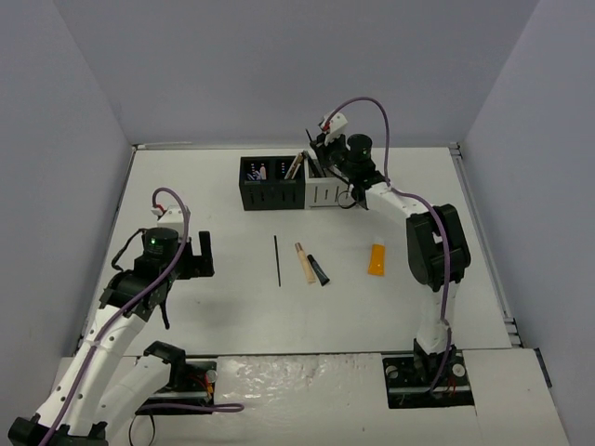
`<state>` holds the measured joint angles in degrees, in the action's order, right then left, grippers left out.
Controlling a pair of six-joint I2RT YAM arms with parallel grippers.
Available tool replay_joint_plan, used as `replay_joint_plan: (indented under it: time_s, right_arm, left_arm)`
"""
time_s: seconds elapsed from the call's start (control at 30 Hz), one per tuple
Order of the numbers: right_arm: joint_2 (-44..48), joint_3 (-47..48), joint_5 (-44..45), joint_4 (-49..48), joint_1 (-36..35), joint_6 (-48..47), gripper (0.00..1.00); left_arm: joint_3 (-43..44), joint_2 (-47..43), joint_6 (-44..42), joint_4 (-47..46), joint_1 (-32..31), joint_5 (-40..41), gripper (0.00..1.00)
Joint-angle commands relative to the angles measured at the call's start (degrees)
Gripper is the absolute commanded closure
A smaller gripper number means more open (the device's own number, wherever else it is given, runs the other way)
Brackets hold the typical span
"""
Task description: Organize the makeup
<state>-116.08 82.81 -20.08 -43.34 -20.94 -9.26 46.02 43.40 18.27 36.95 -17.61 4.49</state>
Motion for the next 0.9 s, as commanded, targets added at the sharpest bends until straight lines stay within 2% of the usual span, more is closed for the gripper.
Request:
replay_joint_plan:
  time_s: [0.0, 0.13, 0.33, 0.47, 0.53, 0.63, 0.73, 0.8, 0.87]
  right_arm:
    - [5.0, -3.1, 0.7, -7.4, 0.0, -1.4, 0.89]
    - [8.1, -4.6, 0.9, -4.7, 0.0, -1.2, 0.75]
    - [16.6, -8.6, 1.8, -1.0, 0.1, 0.9, 0.61]
    - [28.3, -12.1, 5.8, 10.9, 0.1, 4.5, 0.44]
    - [32.0, -12.1, 8.1, 21.4, 0.2, 6.9, 0.41]
    - [40.3, -13.6, 13.8, 32.4, 0.2, 11.7, 0.19]
    - [47.8, -17.6, 14.5, 38.8, 0.3, 15.5, 0.07]
    - [54.1, -21.3, 14.2, 42.4, 0.3, 18.2, 0.01]
    - [59.2, -24.4, 14.5, 45.6, 0.3, 20.6, 0.0]
  left_arm:
    - [1.5, 0.7, 1.5, -4.4, 0.6, -3.5, 0.03]
    - [3.2, 2.8, 5.9, -4.9, 0.5, -8.9, 0.03]
    - [5.6, 5.8, 12.1, -4.0, 0.4, -11.2, 0.03]
    - [9.2, 12.2, 16.5, -3.7, -1.9, -11.4, 0.03]
    - [10.2, 15.5, 18.8, -4.4, -3.8, -9.7, 0.03]
    - [13.2, 20.0, 20.4, -5.3, -9.3, -3.2, 0.03]
    - [16.0, 27.7, 22.0, -5.7, -14.1, 0.1, 0.03]
    - [17.5, 31.3, 23.5, -7.1, -16.7, 2.5, 0.03]
    - [19.0, 36.7, 24.4, -8.3, -18.8, 4.4, 0.03]
